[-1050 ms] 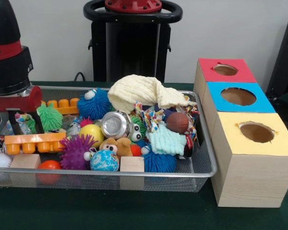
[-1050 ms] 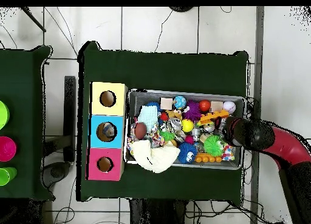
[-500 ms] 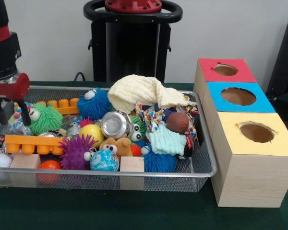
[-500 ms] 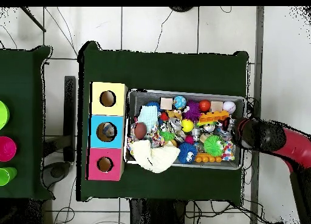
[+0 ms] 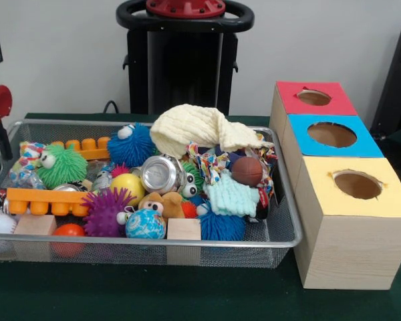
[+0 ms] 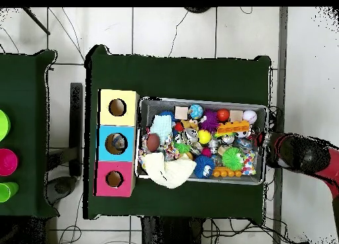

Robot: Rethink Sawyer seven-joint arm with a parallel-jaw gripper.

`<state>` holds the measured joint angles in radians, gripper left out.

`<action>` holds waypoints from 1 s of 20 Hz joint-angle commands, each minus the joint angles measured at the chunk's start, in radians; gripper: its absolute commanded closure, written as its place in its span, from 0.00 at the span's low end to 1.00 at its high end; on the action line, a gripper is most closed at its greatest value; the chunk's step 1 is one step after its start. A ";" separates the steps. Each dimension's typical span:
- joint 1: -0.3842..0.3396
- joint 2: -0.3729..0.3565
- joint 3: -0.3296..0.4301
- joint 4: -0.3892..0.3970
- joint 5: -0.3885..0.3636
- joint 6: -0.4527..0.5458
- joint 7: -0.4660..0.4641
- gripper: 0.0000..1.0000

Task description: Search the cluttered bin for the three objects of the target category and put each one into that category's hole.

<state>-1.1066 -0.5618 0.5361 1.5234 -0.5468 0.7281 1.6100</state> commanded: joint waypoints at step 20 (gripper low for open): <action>0.030 0.044 0.024 0.159 -0.137 -0.088 -0.097 0.00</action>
<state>-1.1129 -0.5577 0.5361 1.6660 -0.6196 0.6975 1.6100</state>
